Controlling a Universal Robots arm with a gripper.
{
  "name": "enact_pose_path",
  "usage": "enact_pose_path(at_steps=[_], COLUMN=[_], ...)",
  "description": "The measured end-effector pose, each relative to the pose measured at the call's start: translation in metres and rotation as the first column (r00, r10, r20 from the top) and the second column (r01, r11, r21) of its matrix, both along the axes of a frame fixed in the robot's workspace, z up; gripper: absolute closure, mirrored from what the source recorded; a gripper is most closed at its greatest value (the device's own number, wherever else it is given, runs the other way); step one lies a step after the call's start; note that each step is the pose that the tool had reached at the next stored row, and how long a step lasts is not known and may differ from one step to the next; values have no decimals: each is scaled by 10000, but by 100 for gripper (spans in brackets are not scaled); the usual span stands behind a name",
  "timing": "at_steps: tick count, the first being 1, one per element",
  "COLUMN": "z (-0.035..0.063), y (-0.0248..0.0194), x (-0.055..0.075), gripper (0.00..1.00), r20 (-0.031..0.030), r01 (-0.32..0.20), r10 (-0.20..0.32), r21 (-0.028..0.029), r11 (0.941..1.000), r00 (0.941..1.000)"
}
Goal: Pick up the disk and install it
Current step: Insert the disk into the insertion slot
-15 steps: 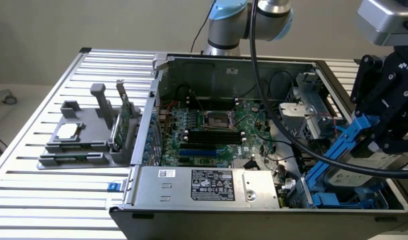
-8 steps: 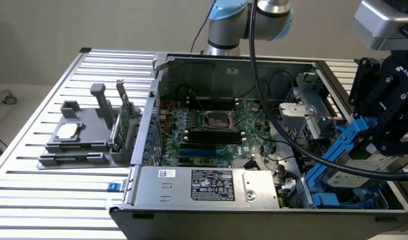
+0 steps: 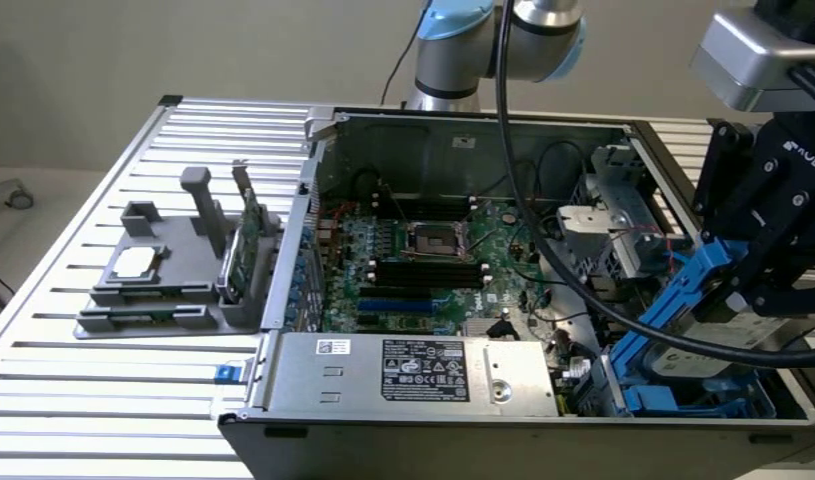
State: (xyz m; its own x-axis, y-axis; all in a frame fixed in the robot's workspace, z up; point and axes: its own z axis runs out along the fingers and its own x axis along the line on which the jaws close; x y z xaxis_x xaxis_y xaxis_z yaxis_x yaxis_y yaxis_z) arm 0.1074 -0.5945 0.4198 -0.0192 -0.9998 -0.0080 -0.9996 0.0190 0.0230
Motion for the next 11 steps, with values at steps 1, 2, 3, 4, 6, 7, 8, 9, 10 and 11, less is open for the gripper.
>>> enact_pose_path(at_steps=[1, 2, 3, 4, 6, 7, 8, 9, 10, 11], z=[-5, -9, -12, -14, -17, -19, -22, -26, -29, -33], y=[0, 0, 0, 0, 0, 0, 0, 0, 0, 0], x=[0, -1, -1, -1, -3, -3, -5, -7, -8, -9], gripper=[67, 67, 67, 67, 67, 67, 67, 67, 67, 67], r20=[0, 0, 0, 0, 0, 0, 1, 1, 0, 0], r01=[0, -1, -1, 0, 0, -1, 0, 0, 0, 0], r10=[0, 1, 1, 0, 0, 1, 0, 0, 0, 0], r21=[0, -1, 1, 3, 18, 30, 43, 58, 71, 79], r11=[10000, 10000, 10000, 10000, 10000, 10000, 10000, 10000, 10000, 10000], r00=[10000, 10000, 10000, 10000, 10000, 10000, 10000, 10000, 10000, 10000])
